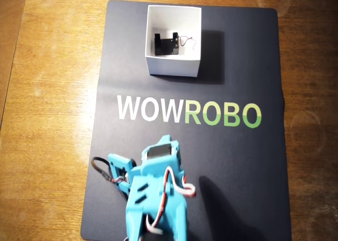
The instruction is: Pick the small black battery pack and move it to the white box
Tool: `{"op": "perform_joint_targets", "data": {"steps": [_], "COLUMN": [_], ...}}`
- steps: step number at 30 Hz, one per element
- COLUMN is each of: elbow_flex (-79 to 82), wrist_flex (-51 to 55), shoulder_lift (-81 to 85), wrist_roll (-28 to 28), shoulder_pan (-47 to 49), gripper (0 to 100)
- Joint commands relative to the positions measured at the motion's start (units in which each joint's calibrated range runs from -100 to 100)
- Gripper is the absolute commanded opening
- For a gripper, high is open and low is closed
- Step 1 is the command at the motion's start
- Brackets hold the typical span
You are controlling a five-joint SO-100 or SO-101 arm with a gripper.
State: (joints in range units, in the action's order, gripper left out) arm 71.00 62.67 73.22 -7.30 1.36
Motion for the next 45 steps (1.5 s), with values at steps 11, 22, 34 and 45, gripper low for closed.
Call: {"op": "perform_joint_targets", "data": {"steps": [11, 22, 34, 45], "elbow_flex": [6.8, 13.3, 16.0, 20.7], "wrist_flex": [8.6, 14.2, 13.0, 11.7], "shoulder_lift": [16.4, 26.1, 26.1, 26.1], "wrist_roll": [0.1, 0.0, -0.4, -0.2], "shoulder_pan": [0.8, 0.9, 0.8, 0.8], "gripper": [38, 38, 1, 1]}}
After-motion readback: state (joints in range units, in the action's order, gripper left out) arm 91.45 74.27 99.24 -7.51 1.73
